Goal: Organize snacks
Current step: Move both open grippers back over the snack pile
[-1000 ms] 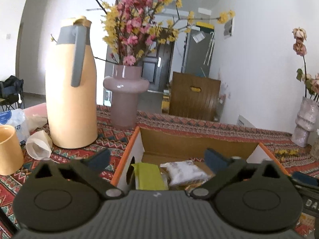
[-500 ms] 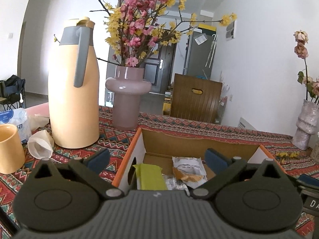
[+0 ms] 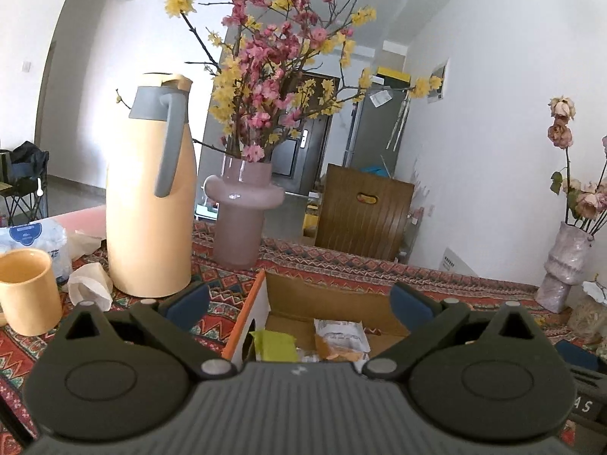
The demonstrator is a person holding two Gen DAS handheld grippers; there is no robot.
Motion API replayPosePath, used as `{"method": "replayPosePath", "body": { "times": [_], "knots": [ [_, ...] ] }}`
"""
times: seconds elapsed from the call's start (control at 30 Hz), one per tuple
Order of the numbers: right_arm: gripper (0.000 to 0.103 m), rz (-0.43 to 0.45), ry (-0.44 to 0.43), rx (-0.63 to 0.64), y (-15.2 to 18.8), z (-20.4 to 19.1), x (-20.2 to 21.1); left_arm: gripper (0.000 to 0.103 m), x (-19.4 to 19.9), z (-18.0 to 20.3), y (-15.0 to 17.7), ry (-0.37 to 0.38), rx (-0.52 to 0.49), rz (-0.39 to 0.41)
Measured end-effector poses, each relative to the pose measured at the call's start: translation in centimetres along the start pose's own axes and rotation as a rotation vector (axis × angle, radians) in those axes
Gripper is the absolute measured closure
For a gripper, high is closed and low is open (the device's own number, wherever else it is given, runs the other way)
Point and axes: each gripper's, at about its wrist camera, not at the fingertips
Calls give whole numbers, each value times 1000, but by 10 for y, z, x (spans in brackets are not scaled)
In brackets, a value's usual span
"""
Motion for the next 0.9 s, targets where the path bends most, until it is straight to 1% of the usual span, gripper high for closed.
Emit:
{"method": "replayPosePath", "body": {
  "times": [0.13,0.33,0.57,0.7,0.8,0.9],
  "knots": [
    [0,6,-3,15,-2,-6,16,0,13,-3,1,8,2,-4],
    [0,1,-4,29,2,-12,44,0,40,-5,11,23,-27,5],
    [0,-41,9,25,23,-10,70,0,59,-14,40,38,-60,-46],
    [0,-68,31,16,35,-5,82,0,66,-21,60,43,-78,-80],
    [0,-85,48,6,43,1,91,0,71,-26,74,50,-108,-100],
    [0,-101,69,0,51,9,99,0,73,-32,87,39,-140,-119]
  ]
}}
Point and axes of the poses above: each gripper's, at about its wrist camera, not at the fingertips, and x roughly against the way its jaws point, z to its right, y to its underside, and after that the axes turned 14 degrees about -x, right-handed
